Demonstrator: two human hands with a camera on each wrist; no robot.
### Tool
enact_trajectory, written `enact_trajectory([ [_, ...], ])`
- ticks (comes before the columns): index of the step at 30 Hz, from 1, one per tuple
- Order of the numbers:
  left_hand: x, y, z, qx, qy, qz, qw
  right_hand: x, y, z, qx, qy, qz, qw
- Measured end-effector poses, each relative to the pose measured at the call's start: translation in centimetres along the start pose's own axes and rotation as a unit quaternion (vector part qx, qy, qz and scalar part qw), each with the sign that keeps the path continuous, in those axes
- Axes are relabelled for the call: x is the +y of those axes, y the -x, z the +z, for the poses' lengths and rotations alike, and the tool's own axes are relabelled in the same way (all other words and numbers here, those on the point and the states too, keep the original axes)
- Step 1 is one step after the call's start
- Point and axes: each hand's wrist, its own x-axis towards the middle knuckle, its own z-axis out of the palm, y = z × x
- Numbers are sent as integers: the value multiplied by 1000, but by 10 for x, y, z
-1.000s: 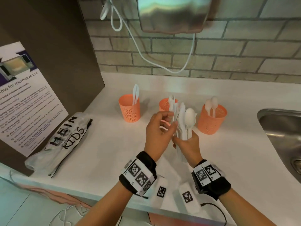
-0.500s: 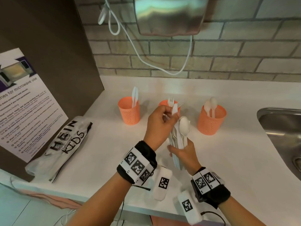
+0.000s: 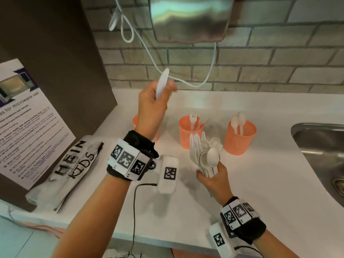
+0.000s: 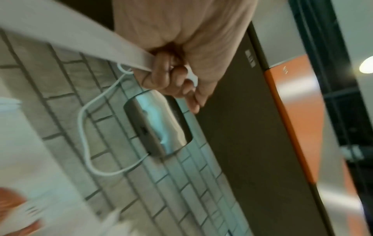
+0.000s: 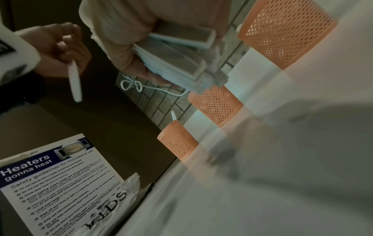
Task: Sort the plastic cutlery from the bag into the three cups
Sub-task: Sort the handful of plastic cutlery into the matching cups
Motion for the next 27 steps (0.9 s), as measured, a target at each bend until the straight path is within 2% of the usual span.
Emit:
enact_trajectory([
  [2,-16,11,7,-82,-71,-70,992,-3,2,0,-13,-10,-2,1000],
  [6,-45,27,9,-238,-100,-196,946,-12,7,-2,-57,-27,29,998],
  [8,-52,26,4,-282,-67,-236,928,-16,11,-5,-88,-33,56,994],
  [10,-52,25,1,-298,-50,-258,918,-17,13,-8,-100,-37,72,992],
  [12,-50,28,2,-312,-80,-254,912,-15,14,-11,-103,-31,68,992],
  [15,-45,29,4,-339,-137,-208,907,-10,13,-12,-121,1,44,992],
  [20,-46,24,4,-370,-188,-141,899,-6,16,-14,-137,27,48,989],
  [24,-41,16,1,-285,-174,-84,939,-12,18,-17,-139,8,54,989],
  [26,-40,13,0,-263,-138,-103,949,-12,18,-19,-132,3,53,990],
  [27,-39,13,0,-270,-136,-126,945,-14,18,-19,-131,0,56,990],
])
